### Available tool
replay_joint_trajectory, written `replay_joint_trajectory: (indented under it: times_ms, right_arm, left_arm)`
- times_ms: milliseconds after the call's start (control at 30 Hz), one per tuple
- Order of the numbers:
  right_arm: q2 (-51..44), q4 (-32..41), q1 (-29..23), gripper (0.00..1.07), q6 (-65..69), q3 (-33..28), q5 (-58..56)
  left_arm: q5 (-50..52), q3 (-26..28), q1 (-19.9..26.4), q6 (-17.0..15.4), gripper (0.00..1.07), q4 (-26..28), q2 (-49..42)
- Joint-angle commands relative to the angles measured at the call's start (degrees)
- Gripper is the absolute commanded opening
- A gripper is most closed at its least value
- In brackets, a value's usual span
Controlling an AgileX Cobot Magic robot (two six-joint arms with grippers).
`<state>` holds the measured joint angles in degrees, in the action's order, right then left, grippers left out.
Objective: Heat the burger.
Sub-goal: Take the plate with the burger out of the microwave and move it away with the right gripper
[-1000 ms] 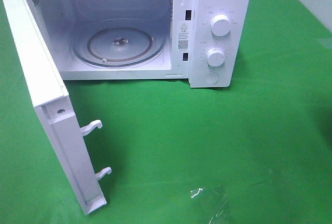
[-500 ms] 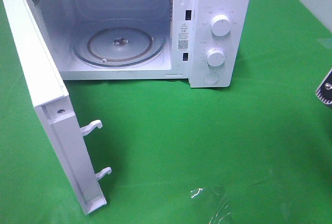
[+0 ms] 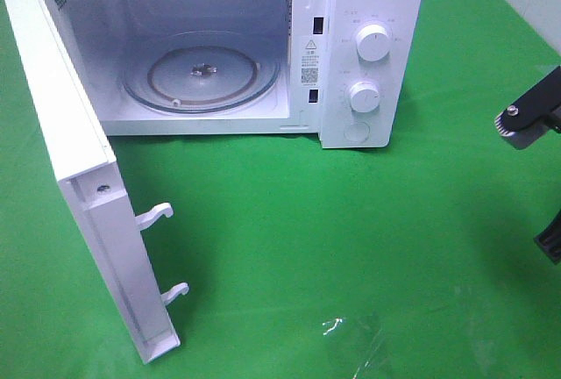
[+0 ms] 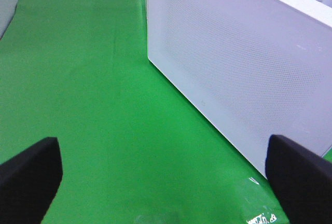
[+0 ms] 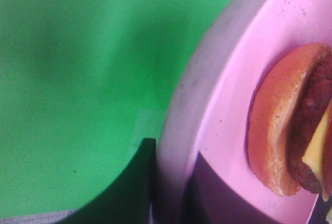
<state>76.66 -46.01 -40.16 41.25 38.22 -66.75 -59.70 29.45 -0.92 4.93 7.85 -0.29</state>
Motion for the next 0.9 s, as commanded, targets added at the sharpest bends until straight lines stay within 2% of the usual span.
replay_joint_trajectory:
  times_ms: [33,367,567,900]
  right_arm:
    - [3.4,-3.1,0.2,0.02,3.6,0.6,-1.1]
    - [8.8,-2.7,0.2,0.03,8.7,0.6,3.1]
    - [15.4,-2.8,3.2,0.03,13.6,0.6,7.6]
    - [21.3,-4.0,3.7,0.03,18.5,0.6,11.0]
  left_arm:
    - [0.4,-0.2,0.1,-0.2,1.0,-0.1,-0.8]
    - [0.4,-0.2,0.1,-0.2,1.0,-0.1,-0.8]
    - [0.4,-0.2,0.1,-0.2,1.0,-0.1,-0.8]
    - [0.4,-0.2,0.1,-0.2,1.0,-0.1,-0.8]
